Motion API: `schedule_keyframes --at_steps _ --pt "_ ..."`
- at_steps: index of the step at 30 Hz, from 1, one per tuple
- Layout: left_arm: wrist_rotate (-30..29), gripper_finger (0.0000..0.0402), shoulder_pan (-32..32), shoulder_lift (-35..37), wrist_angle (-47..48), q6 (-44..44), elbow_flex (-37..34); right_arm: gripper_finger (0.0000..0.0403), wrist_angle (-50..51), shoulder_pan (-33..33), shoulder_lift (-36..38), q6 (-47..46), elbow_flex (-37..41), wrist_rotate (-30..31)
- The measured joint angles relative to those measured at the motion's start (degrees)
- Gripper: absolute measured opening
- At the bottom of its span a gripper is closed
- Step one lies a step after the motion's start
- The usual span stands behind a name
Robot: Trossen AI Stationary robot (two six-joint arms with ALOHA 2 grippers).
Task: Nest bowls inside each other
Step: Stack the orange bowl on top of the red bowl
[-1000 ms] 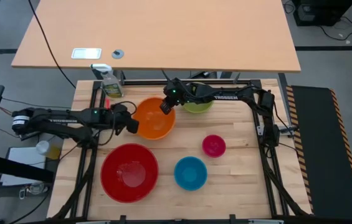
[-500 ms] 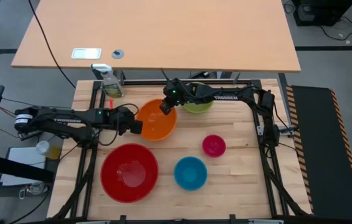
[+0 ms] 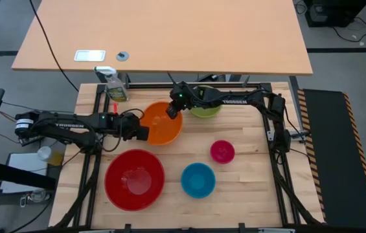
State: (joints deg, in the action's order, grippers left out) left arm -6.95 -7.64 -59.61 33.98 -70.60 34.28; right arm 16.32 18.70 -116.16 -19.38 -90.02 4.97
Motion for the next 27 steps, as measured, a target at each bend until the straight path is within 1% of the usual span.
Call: schedule_keyframes --at_steps 6,9,12,15,19,23,27 --pt "-0.3 0.0208 -0.4 -0.3 -1.2 -0.8 -0.2 0.003 -0.1 -0.1 0.0 0.0 0.0 0.0" --pt "0.0 0.0207 -0.9 -0.5 -1.5 -1.6 -1.8 0.003 -0.5 -0.2 0.0 -0.1 0.0 0.0" --pt "0.6 0.0206 -1.2 -0.4 -5.7 -2.5 -4.6 0.003 -0.8 -0.4 0.0 -0.4 0.0 0.0" --pt "0.9 0.0194 -1.2 -0.4 -8.5 -2.8 -6.1 0.003 -0.9 -0.7 0.0 -0.3 0.0 0.0" --pt "1.3 0.0158 -1.2 -0.4 -9.3 -1.5 -6.5 0.003 -1.1 -1.3 0.0 -0.2 0.0 0.0" --pt "1.3 0.0102 -1.2 -0.4 -9.2 0.7 -6.5 0.003 -1.1 -1.6 0.0 -0.2 0.0 0.0" --pt "0.2 0.0049 -1.4 -0.3 -8.6 -0.3 -6.5 0.003 -0.8 -1.7 0.2 -0.2 0.0 0.1"
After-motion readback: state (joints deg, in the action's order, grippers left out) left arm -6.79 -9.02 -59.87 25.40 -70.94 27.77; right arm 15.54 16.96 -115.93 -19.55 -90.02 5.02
